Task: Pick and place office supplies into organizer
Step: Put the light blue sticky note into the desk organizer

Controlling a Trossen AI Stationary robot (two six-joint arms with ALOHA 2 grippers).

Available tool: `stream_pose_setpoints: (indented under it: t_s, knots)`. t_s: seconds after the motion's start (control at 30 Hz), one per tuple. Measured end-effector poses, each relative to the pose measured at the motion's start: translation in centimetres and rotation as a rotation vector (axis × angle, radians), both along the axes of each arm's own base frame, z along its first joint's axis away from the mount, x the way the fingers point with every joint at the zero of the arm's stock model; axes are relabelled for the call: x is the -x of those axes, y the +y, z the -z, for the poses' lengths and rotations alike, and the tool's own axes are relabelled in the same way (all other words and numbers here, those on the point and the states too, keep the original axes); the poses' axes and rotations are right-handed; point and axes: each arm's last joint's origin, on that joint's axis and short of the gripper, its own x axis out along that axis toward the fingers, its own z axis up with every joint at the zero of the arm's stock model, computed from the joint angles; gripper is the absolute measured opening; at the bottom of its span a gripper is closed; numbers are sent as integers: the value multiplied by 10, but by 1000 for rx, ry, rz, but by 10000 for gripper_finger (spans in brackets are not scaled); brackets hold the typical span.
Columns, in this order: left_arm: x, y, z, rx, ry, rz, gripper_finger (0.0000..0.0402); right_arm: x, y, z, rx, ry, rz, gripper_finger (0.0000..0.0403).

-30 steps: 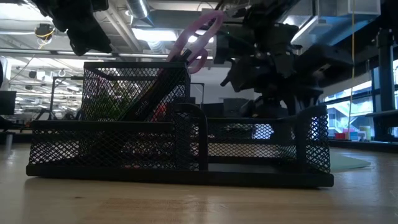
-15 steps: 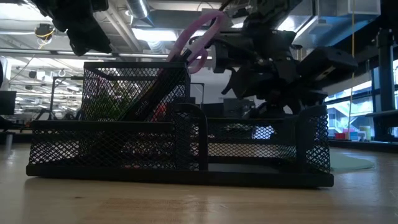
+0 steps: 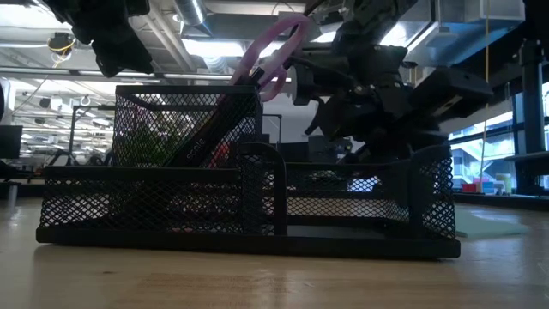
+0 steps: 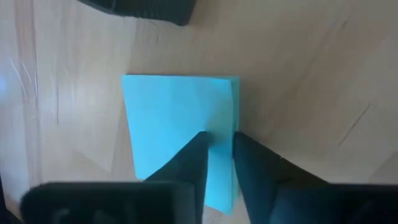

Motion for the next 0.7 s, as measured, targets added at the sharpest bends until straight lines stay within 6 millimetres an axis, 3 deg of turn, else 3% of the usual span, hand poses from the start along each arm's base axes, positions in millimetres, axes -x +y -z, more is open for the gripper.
stream_pose_setpoints:
  t_s: [0.3, 0.7]
  knots:
    - [0, 0, 0, 0, 1, 0, 95, -1, 0, 0, 0, -8, 1, 6]
    - [0, 0, 0, 0, 0, 0, 95, 0, -1, 1, 71, 15, 44, 71]
